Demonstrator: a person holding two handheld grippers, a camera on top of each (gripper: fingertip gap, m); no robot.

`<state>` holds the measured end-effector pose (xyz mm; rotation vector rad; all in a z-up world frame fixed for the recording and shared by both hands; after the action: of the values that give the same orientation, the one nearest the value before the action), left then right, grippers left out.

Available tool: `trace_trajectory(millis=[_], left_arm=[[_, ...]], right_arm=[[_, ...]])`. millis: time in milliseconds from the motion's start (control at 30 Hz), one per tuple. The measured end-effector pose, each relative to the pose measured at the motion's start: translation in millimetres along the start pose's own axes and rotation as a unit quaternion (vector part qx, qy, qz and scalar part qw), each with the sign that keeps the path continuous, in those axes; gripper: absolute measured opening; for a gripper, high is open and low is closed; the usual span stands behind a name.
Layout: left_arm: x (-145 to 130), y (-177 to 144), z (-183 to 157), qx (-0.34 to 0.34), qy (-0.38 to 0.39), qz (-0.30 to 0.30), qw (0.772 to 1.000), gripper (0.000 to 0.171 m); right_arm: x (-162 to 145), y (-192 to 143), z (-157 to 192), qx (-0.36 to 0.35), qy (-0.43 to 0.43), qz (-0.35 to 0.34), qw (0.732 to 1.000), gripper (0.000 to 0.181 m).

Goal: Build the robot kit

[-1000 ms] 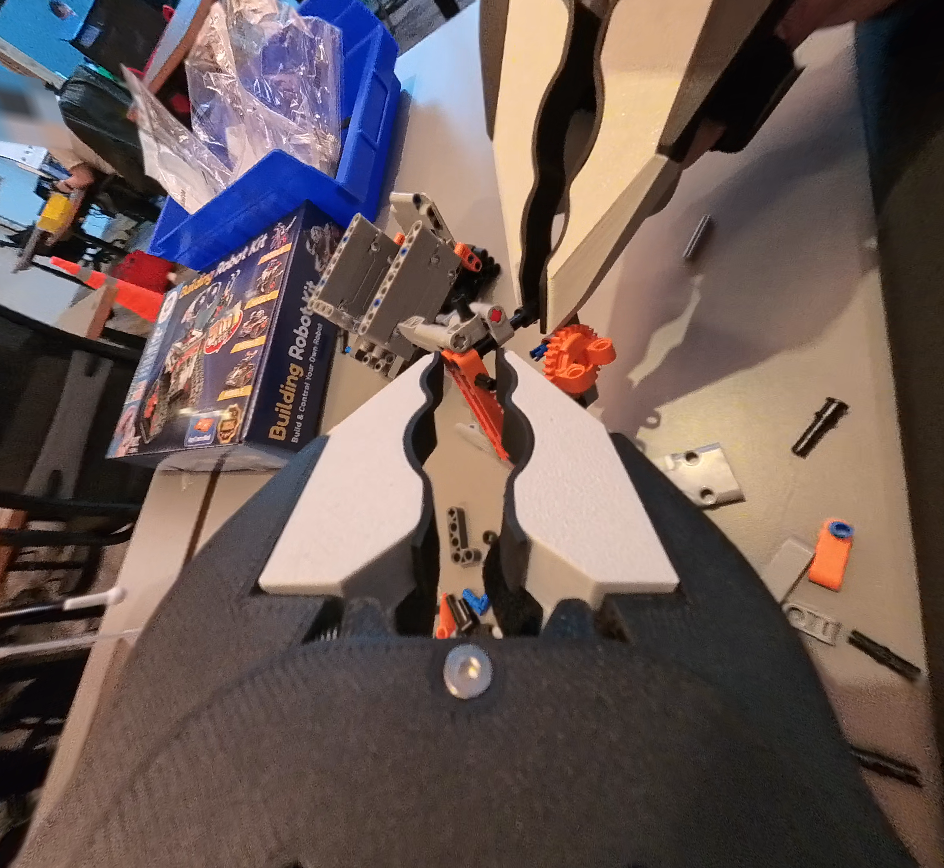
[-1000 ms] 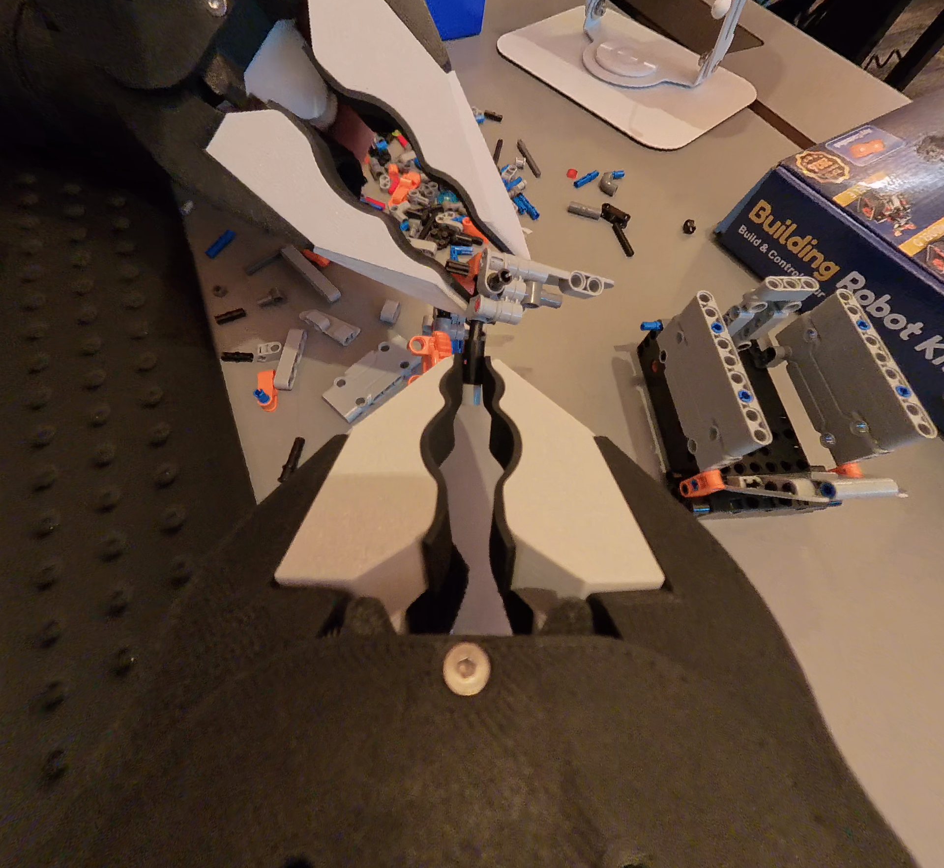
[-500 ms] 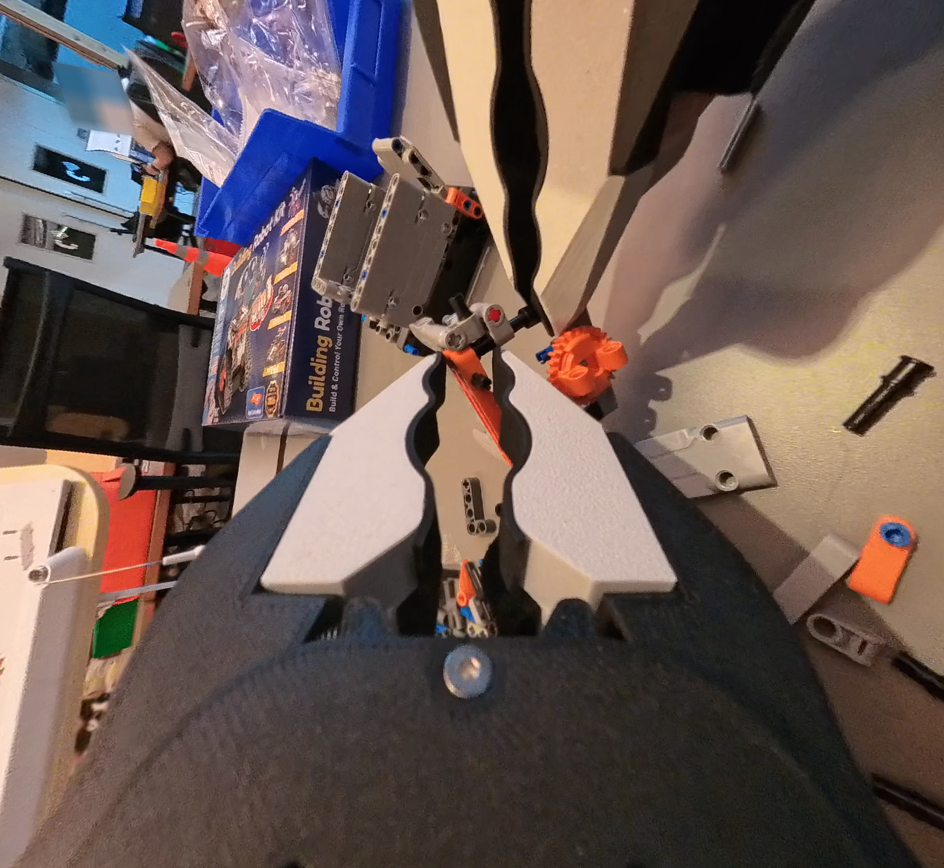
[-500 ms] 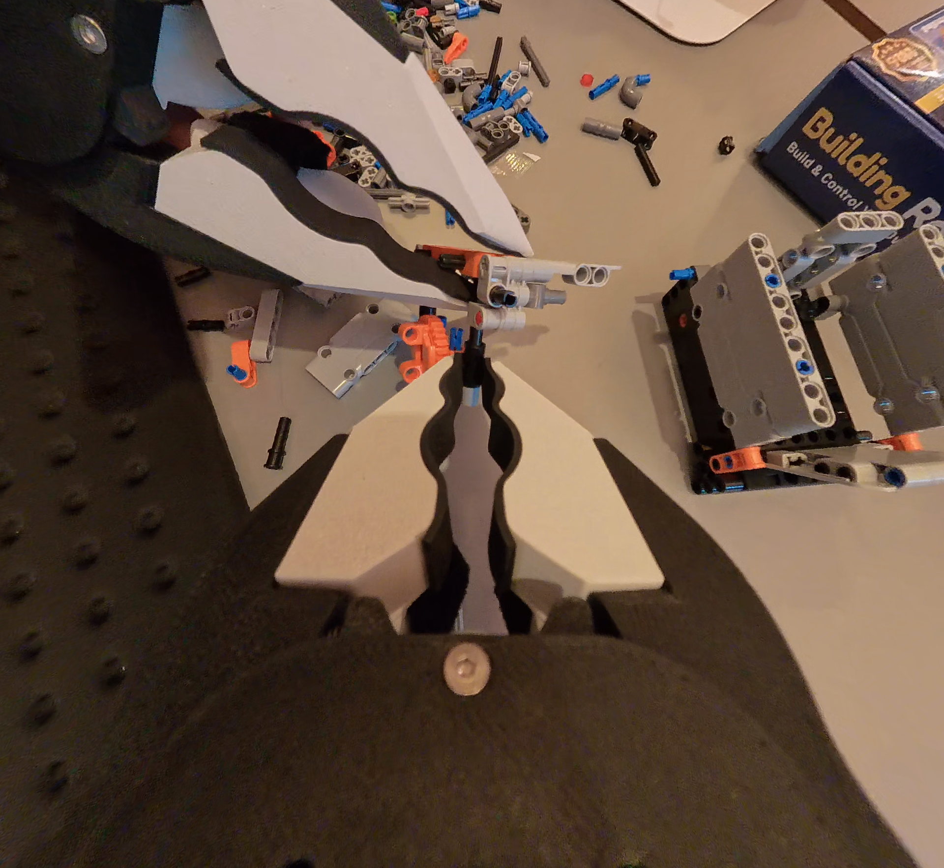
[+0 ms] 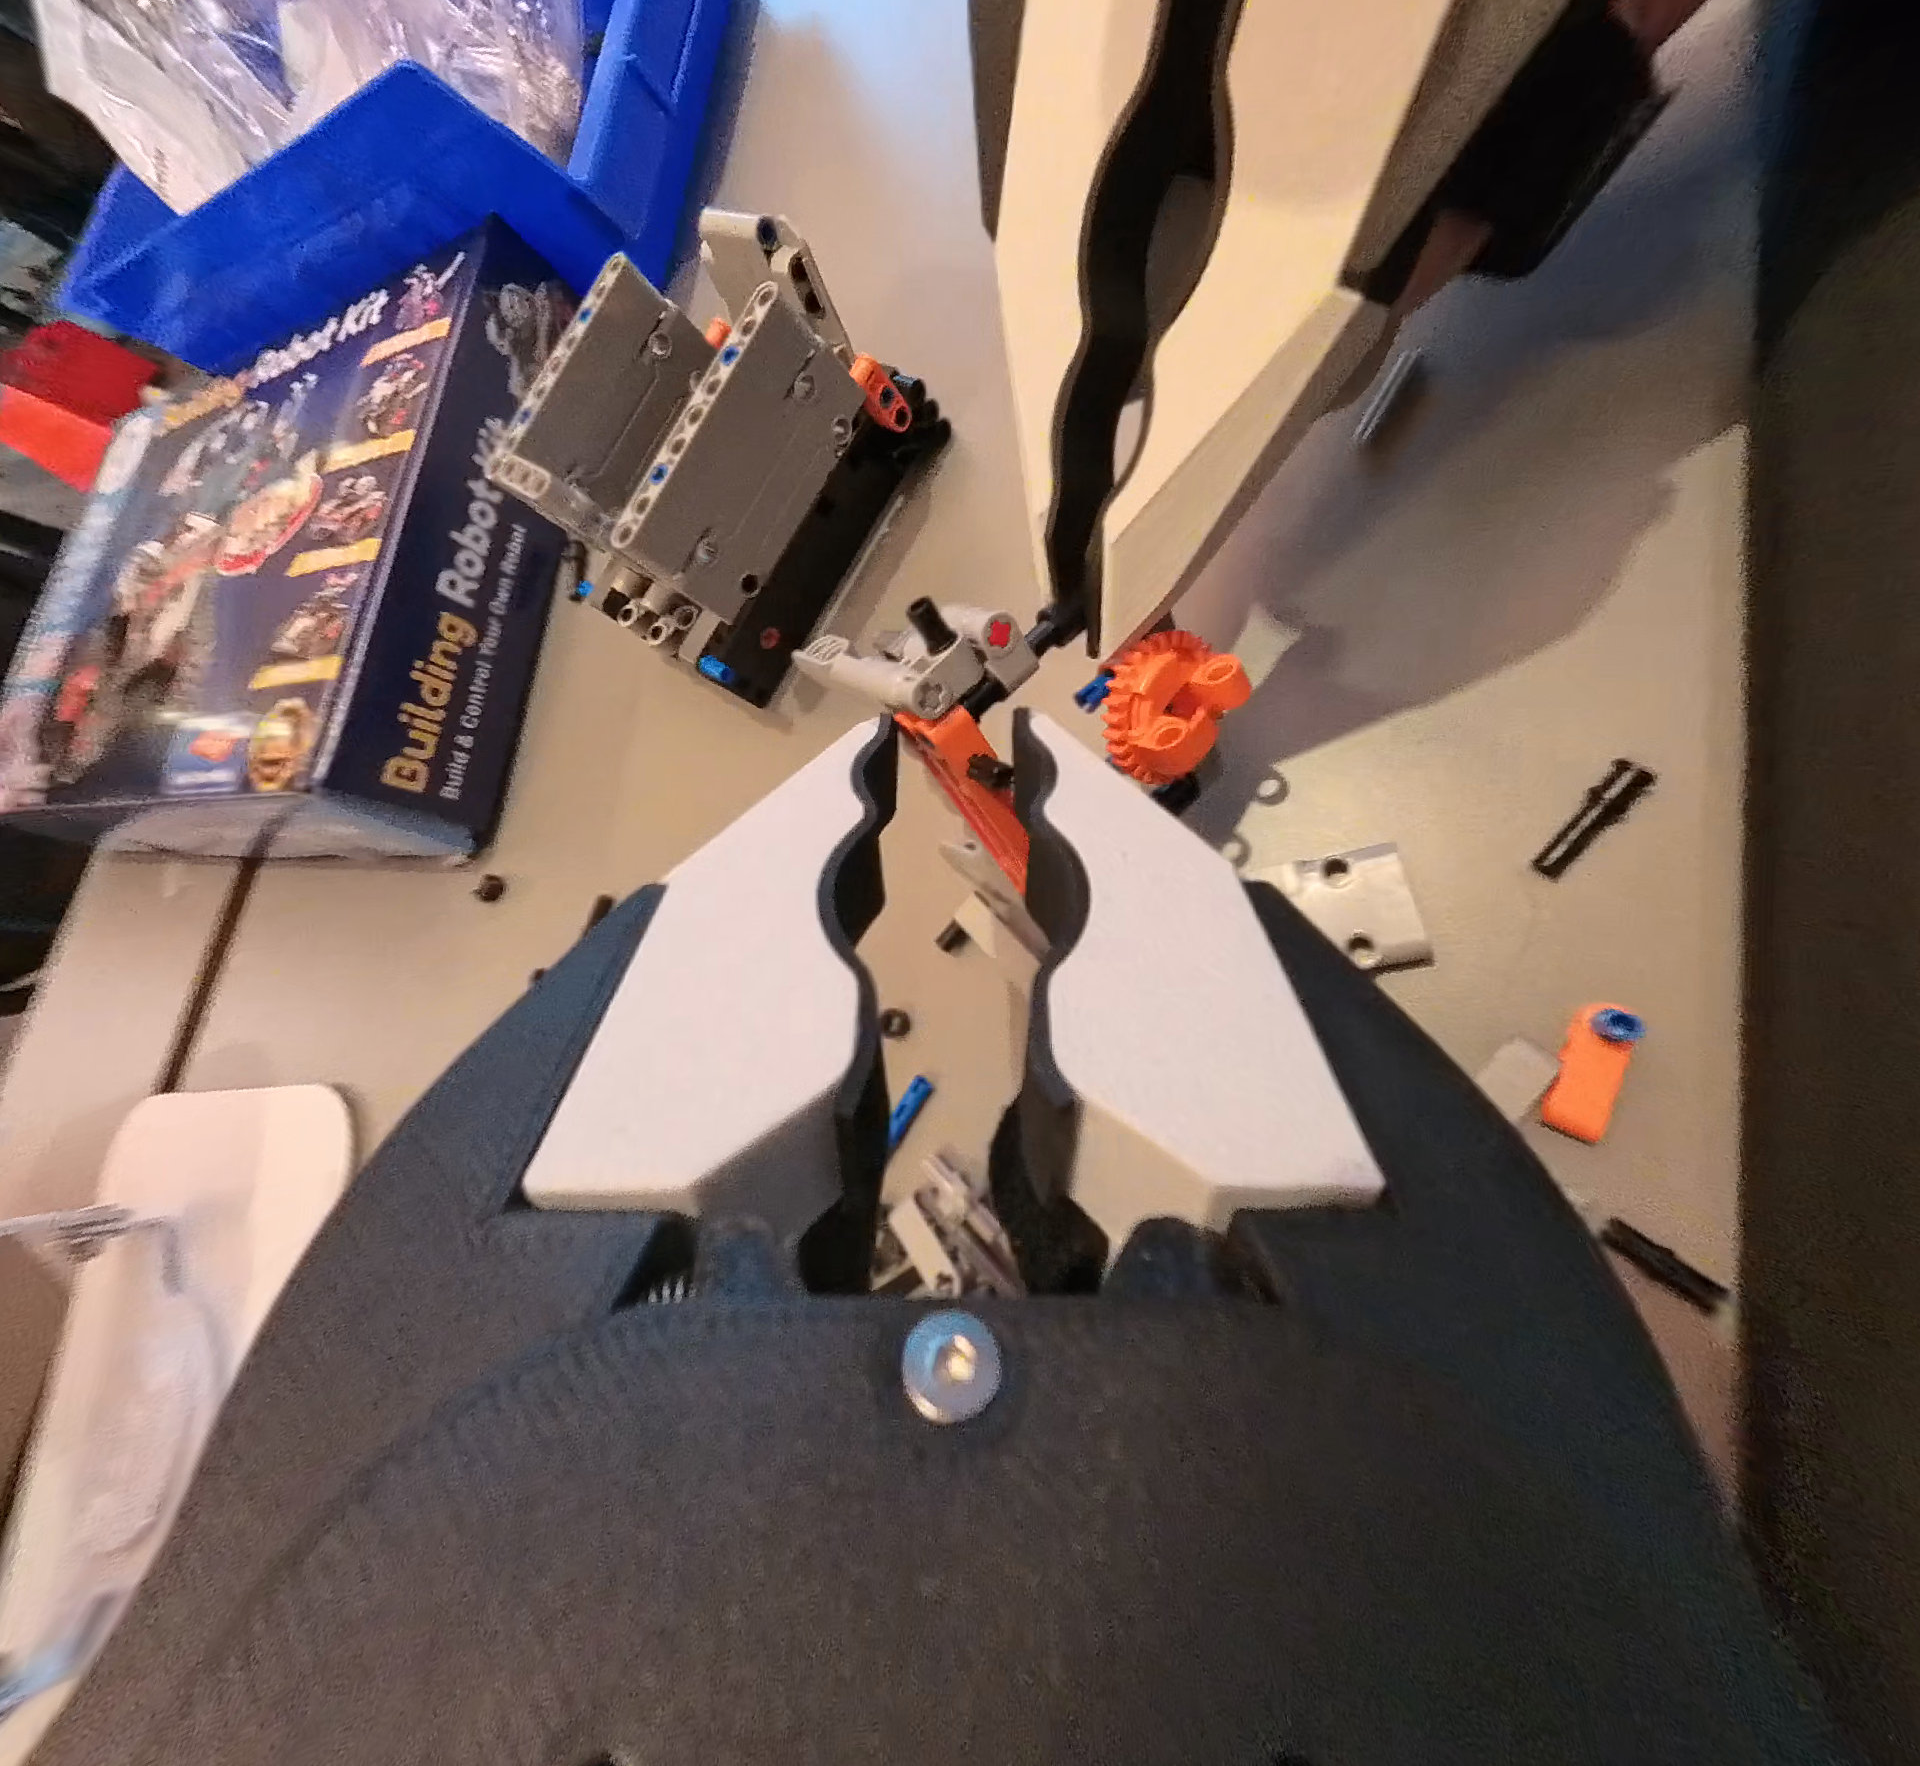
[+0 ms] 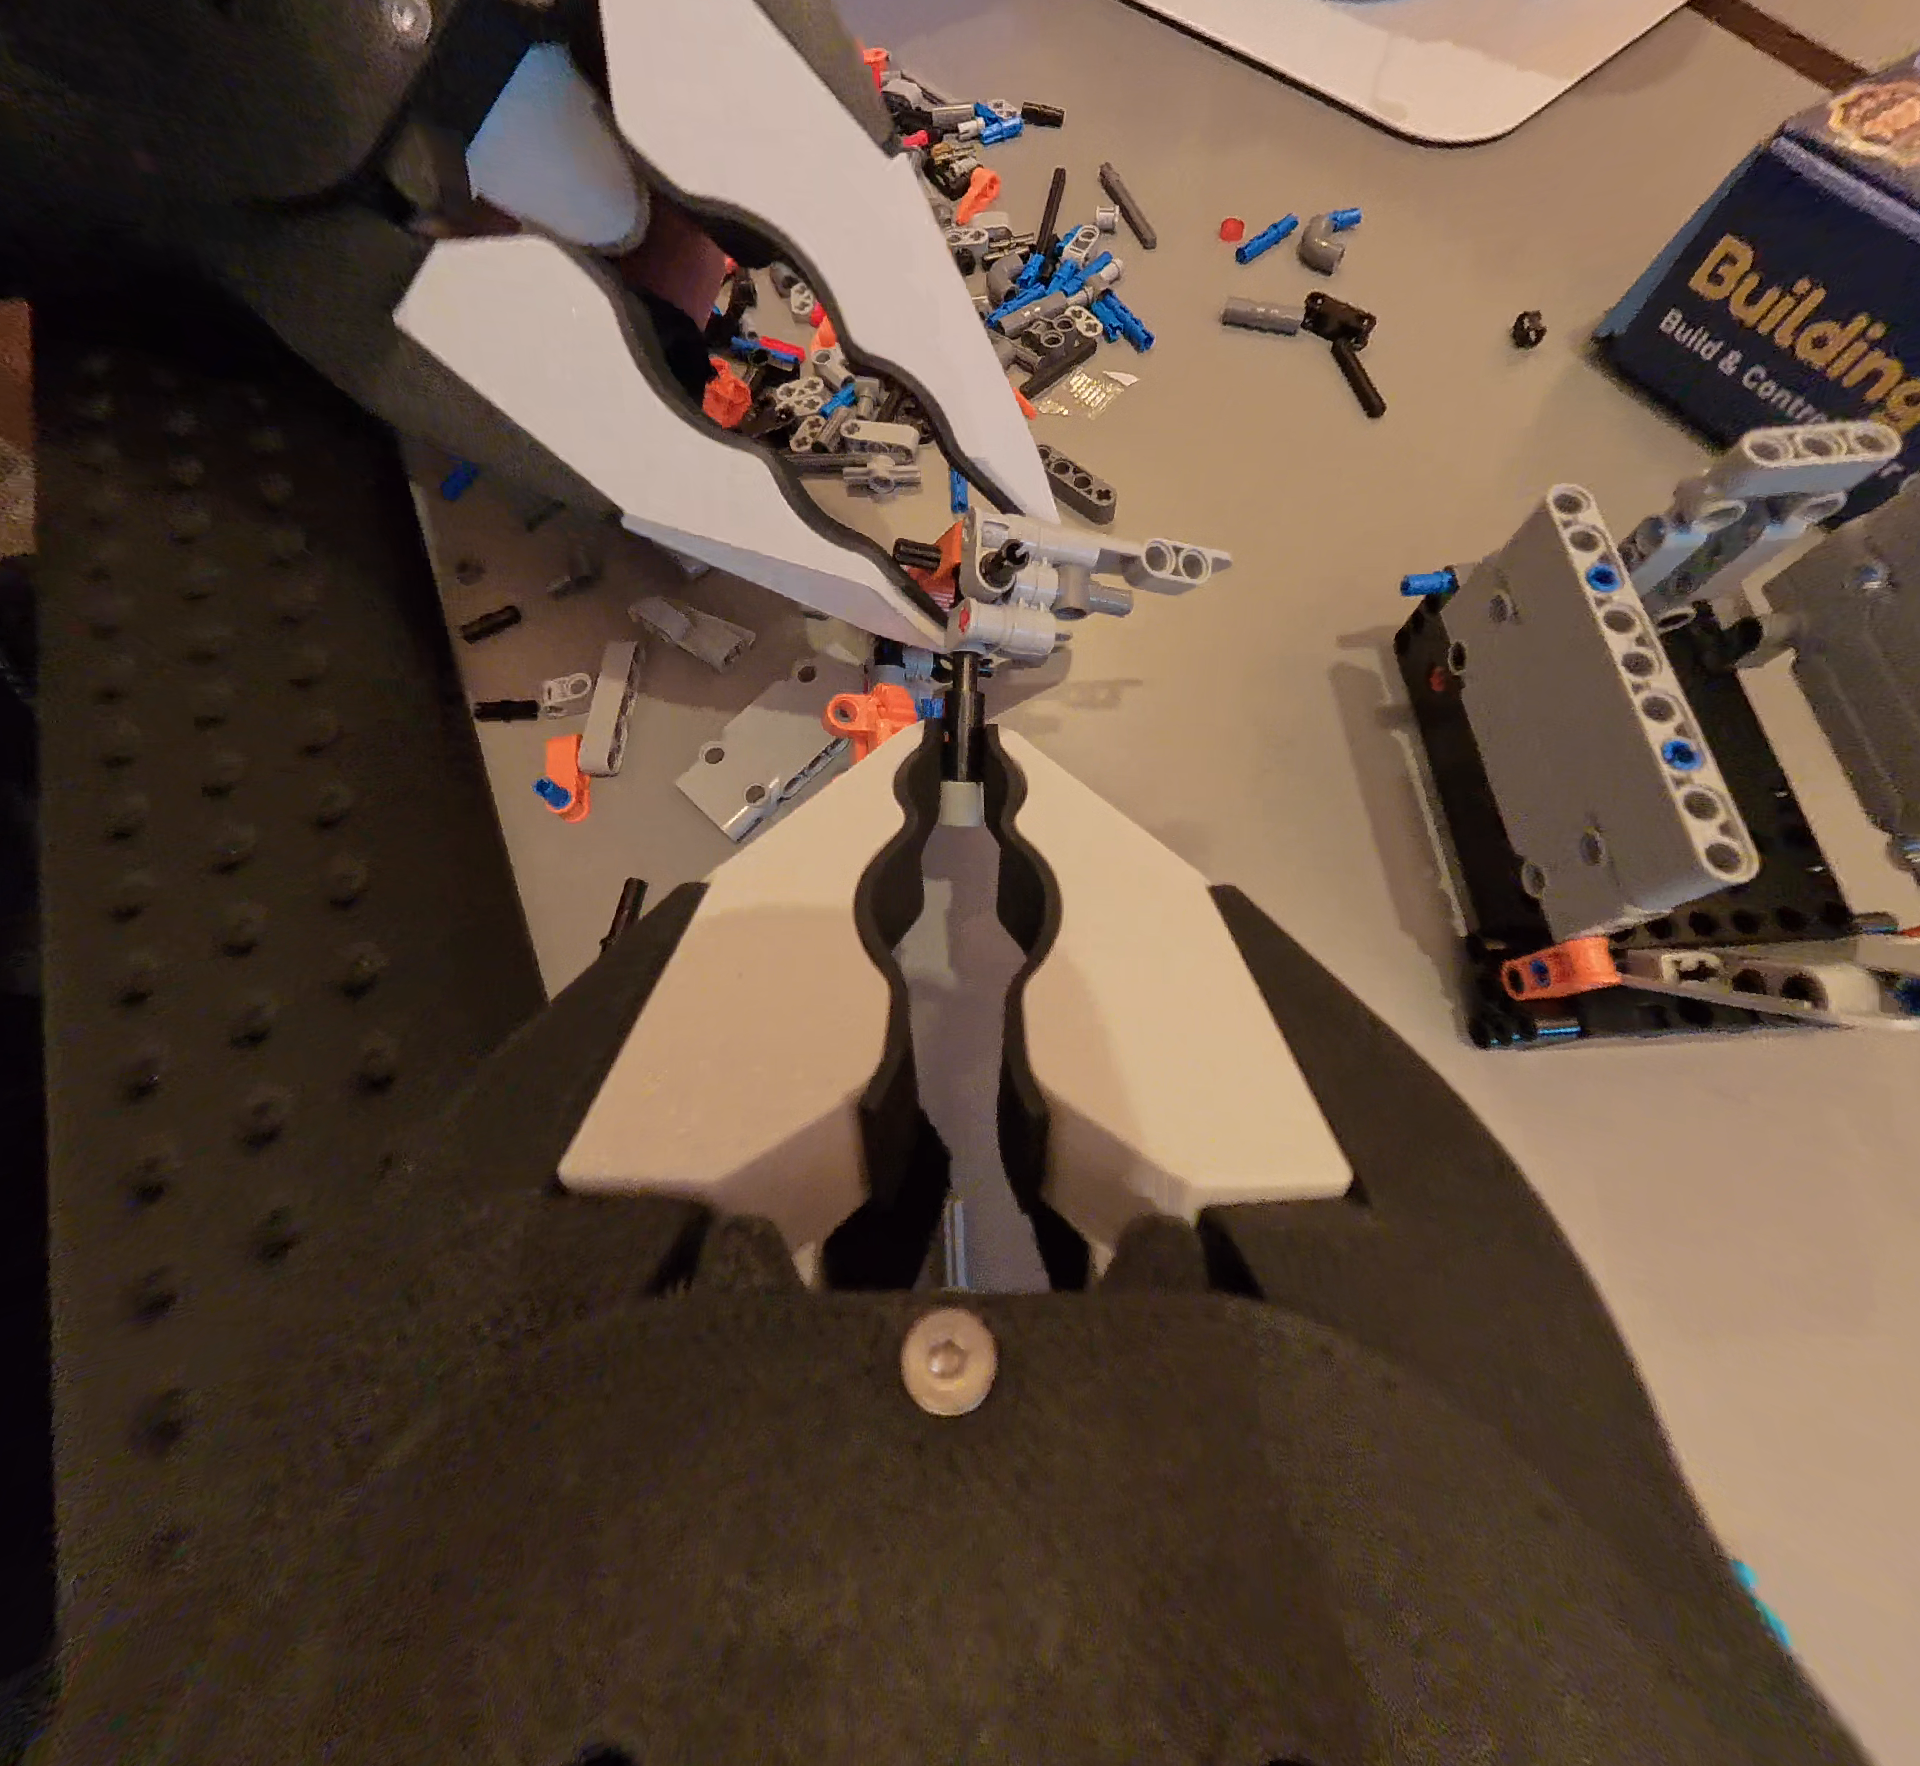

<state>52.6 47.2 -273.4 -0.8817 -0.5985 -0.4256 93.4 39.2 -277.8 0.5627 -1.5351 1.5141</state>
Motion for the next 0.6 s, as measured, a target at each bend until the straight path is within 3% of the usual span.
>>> trace_trajectory(millis=[200,433,600], left_arm=[[0.2,-3.5,-0.9,-0.064,-0.092,-0.036,0.993,0.021],[1.3,-4.8,0.9,-0.096,-0.145,-0.058,0.983,0.022],[2.1,-4.0,-0.9,-0.079,-0.122,-0.049,0.988,0.022]], right_arm=[[-1.1,2.7,1.6,-0.045,-0.066,0.021,0.997,0.005],[-0.3,3.4,1.2,-0.071,-0.093,0.025,0.993,0.005],[-1.2,4.3,1.7,-0.067,-0.082,0.029,0.994,0.005]])
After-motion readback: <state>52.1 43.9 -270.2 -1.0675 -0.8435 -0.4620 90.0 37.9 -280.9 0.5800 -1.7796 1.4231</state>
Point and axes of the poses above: each gripper's, where its closed fingertips meet, y out along the fingers, x out of its top, z = x × y across the jaws, the point moved 2 cm from there along -y, back along the fingers, and after that the axes turned 5 degrees about y, right-handed, at the moved point
